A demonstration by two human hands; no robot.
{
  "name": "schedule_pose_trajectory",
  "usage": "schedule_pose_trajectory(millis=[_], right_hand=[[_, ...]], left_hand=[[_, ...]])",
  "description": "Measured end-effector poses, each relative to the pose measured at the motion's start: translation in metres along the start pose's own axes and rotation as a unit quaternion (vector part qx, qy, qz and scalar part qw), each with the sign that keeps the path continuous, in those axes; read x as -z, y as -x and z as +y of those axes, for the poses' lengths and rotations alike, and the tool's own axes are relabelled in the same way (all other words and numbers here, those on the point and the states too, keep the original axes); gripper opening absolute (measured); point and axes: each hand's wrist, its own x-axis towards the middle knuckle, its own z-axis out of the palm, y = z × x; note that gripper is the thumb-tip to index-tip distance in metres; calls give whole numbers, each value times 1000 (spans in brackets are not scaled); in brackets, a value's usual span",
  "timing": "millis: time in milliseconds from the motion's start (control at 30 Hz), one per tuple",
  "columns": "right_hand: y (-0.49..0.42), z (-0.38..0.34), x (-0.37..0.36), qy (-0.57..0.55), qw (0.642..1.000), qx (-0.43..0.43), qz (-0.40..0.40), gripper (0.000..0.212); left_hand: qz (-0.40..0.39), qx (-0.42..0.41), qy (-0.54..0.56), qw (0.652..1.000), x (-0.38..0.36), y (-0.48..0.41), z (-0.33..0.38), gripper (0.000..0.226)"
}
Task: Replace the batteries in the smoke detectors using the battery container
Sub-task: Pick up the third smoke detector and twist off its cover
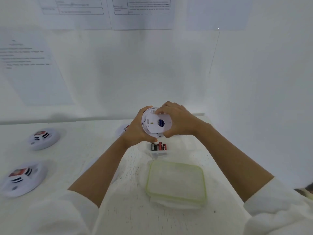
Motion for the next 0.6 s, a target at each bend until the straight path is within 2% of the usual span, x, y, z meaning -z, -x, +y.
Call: schedule_pose_trajectory(millis=[133,300,400,600], right_hand=[[22,-11,-8,-15,1000,-18,-12,73],[52,-19,-17,-48,998,-34,-17,70],[71,-23,-21,-58,997,-43,-32,74],[106,-27,-34,-63,992,-70,-84,66]], left_hand=[[18,5,33,999,3,18,5,108],[36,10,12,999,4,45,12,106],[56,26,-6,998,3,64,17,105],[95,52,30,994,-1,100,29,101]])
